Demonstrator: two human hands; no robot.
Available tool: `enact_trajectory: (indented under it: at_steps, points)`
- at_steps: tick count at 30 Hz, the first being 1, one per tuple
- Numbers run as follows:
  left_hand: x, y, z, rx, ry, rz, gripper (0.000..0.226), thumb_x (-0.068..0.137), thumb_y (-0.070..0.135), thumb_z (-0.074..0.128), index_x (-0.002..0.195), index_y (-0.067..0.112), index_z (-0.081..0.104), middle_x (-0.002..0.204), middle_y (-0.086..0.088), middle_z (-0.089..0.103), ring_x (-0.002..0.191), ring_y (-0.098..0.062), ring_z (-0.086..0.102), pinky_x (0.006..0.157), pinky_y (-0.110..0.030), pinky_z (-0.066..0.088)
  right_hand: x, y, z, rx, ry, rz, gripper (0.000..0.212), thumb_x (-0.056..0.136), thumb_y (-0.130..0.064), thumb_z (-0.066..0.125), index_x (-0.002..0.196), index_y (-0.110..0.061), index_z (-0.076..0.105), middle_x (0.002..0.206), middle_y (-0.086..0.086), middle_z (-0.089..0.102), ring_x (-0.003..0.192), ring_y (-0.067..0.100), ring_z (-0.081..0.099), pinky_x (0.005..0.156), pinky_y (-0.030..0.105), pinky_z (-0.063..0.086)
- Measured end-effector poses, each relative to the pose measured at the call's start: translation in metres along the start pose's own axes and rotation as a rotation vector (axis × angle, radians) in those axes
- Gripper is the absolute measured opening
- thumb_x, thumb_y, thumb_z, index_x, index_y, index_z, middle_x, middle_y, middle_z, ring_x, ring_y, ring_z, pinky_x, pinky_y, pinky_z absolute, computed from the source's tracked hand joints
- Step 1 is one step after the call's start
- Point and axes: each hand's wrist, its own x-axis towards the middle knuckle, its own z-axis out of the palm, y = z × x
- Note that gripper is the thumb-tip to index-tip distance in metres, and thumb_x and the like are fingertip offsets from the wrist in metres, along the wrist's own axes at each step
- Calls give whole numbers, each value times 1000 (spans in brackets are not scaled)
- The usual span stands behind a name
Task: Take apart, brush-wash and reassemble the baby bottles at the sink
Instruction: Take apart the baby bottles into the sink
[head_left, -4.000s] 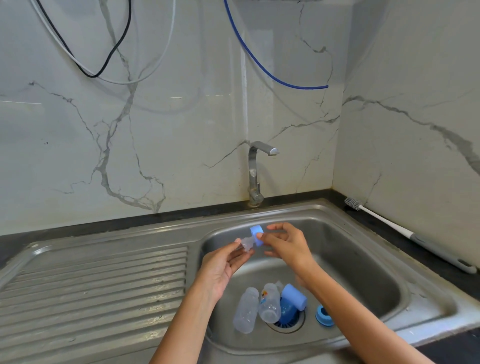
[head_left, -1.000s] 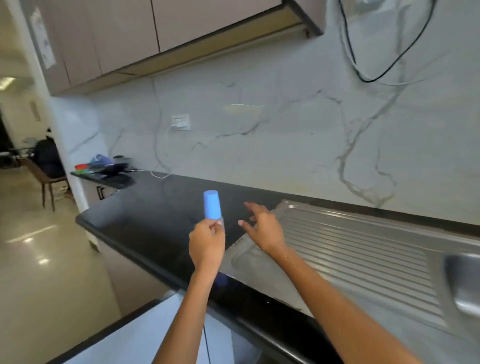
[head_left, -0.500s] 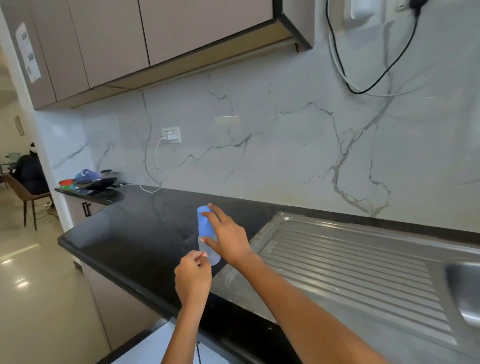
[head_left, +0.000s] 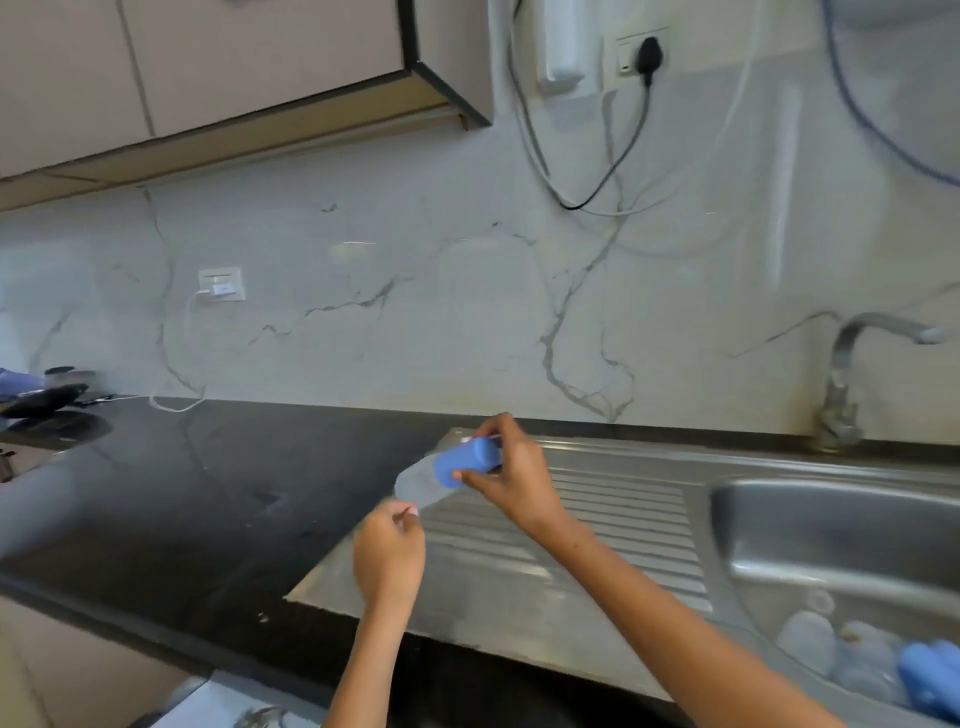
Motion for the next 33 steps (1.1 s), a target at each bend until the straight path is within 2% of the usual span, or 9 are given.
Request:
enact_trajectory:
  at_steps: [6,9,13,15,17,21,24,28,33]
  points:
    - [-64,72,111,-105,-254,156,19,94,16,55,101,4,69,103,-12,71,100,-27,64,71,-24,38,-58,64,-175,-87,246,230,46,67,-13,87,93,-16,49,88,-2,61,84,15,59,73,23,47]
    - [-98,106,165,-236,-436,143,24,96,22,53,105,3,66,107,-14,69,104,-29,63,78,-27,41,-95,90,-252,-83,379,331,45,68,-11,87,95,-12,51,88,-4,59,84,12,59,72,20,48]
    - [-136,143,226,-358,-729,97,26,97,35,50,104,14,63,105,-6,65,101,-25,59,90,-35,46,-128,117,-319,47,529,488,40,69,-8,85,94,-13,54,98,11,62,86,20,61,70,29,54]
    - [-152,158,245,-431,-884,14,22,96,41,49,96,21,59,96,-4,61,93,-22,57,83,-40,49,-135,124,-338,200,591,540,35,73,-2,81,94,-9,54,100,20,63,81,22,64,63,25,56]
    - [-162,166,259,-479,-983,-18,21,95,41,51,103,23,57,100,-4,63,95,-20,59,72,-35,50,-136,124,-348,319,641,573,28,77,1,76,93,-7,54,96,19,65,78,19,66,62,23,58]
    - [-170,173,270,-568,-974,11,14,92,35,59,101,24,56,98,2,64,89,-9,60,66,-28,49,-137,128,-356,426,655,615,32,80,-4,75,106,-1,58,100,15,68,88,21,69,73,27,60]
    - [-161,175,270,-637,-942,6,29,86,30,67,110,19,54,99,5,65,88,-5,61,72,-30,53,-137,129,-363,506,629,644,32,79,-8,75,108,1,64,99,14,70,90,18,69,77,28,58]
    - [-151,175,269,-646,-979,156,41,84,24,70,120,32,51,106,5,66,94,-7,64,72,-25,53,-141,132,-364,583,561,708,33,78,-20,77,105,-5,68,103,12,70,93,20,69,76,29,56]
    - [-153,168,272,-552,-941,306,24,86,27,67,105,29,54,104,5,65,93,-7,62,69,-8,47,-141,127,-357,364,448,874,39,91,-54,54,108,-20,62,93,7,68,72,16,64,57,26,52]
